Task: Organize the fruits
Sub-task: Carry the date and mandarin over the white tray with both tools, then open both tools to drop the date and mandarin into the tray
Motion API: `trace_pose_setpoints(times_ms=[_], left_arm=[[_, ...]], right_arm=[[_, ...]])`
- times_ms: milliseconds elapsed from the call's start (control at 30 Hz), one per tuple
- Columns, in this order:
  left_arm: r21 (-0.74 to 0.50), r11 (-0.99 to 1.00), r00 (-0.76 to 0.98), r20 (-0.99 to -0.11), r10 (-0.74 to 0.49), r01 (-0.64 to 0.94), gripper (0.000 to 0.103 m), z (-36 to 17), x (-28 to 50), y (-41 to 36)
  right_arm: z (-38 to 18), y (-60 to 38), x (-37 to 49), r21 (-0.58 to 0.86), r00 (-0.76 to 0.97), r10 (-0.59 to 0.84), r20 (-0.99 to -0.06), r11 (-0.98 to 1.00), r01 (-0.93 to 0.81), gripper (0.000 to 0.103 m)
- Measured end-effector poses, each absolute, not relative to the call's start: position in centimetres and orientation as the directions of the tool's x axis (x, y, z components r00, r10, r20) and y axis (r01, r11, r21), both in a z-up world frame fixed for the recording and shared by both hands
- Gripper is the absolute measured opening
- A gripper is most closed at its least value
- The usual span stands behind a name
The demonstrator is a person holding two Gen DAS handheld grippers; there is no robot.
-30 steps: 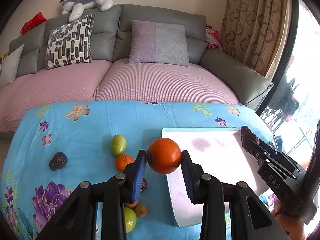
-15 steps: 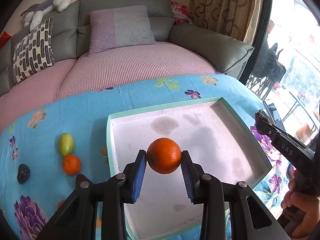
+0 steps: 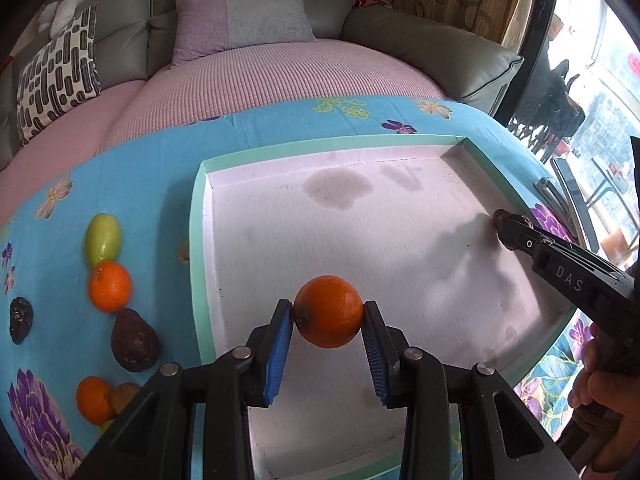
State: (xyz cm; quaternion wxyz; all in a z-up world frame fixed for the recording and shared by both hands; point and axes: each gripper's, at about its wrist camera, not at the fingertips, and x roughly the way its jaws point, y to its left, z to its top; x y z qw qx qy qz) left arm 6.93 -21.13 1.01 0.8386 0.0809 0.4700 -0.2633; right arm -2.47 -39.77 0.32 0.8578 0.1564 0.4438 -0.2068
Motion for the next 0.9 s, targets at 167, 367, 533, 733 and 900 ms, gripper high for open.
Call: trace_pose_setpoints(times_ms=[167,367,533,733,900], left_arm=[[-0.113,0.85,0.405,-0.842,-0.356,0.514,0.037,0.4,7.0,-21.1],[-0.113,0.852,0.403,-0.844,-0.353,0.51,0.037,0.1,7.1,-21.0],[-0.124,0.856,0.389,-0.852,-0.351,0.501,0.038,-0.2,7.4,-20.7],[-0.126,0.854,0.381,-0.855,-0.351,0.505,0.04,-0.1,7.4,-20.7],[-0.116,0.855,0.405,-0.843,-0.354,0.505,0.061,0.9,7.0,-20.5]], right_arm=[[0.0,-39.6,-2.2,0.079,0.502,-0.208,-0.839,0.868,0.491,0.032],[-0.1,-39.5,-2.1,0.072,0.491,-0.21,-0.846,0.865,0.496,0.032],[-0.1,-39.5,-1.9,0.068,0.486,-0.213,-0.848,0.864,0.499,0.032],[-0.1,-39.4,-1.8,0.056,0.478,-0.219,-0.851,0.867,0.496,0.033],[-0.1,-39.2,-1.8,0.064,0.475,-0.205,-0.856,0.869,0.491,0.053]])
